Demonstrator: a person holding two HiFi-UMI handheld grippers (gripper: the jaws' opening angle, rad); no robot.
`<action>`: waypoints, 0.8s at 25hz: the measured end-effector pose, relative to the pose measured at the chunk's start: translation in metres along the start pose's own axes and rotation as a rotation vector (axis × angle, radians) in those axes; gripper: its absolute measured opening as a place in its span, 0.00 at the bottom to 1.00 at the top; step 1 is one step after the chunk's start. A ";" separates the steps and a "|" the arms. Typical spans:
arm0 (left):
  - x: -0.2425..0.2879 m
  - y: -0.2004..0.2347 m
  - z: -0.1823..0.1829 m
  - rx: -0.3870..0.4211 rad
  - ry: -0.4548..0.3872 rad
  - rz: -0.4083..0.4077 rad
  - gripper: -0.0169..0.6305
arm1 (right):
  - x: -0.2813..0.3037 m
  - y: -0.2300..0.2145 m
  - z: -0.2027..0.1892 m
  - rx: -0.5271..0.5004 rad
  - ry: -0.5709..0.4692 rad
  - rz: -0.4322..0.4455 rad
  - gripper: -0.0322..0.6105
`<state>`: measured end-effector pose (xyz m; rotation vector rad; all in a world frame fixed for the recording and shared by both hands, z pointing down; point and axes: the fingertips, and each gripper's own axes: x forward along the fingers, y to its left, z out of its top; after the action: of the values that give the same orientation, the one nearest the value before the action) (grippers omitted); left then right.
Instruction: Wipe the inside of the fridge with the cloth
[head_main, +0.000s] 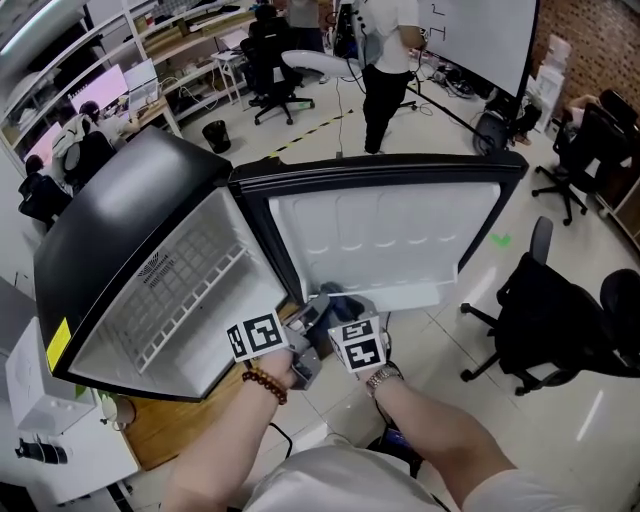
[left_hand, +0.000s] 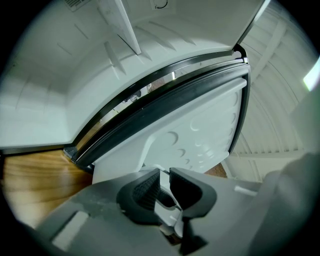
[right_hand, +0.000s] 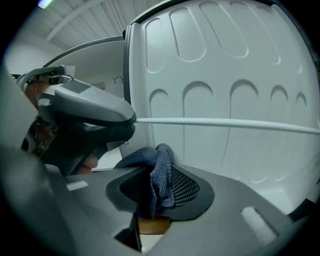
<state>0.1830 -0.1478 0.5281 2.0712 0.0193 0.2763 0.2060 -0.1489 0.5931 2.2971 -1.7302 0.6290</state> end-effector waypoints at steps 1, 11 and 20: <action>0.000 0.000 0.000 0.000 0.001 0.000 0.13 | 0.004 0.001 -0.001 -0.001 0.004 0.001 0.24; -0.001 0.000 -0.001 0.001 0.011 -0.009 0.12 | 0.020 -0.012 -0.008 -0.005 0.030 -0.027 0.24; -0.002 0.000 0.000 -0.014 -0.003 -0.013 0.11 | 0.000 -0.044 -0.015 0.012 0.035 -0.094 0.24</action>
<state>0.1812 -0.1478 0.5274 2.0564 0.0288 0.2643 0.2448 -0.1296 0.6104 2.3447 -1.5962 0.6591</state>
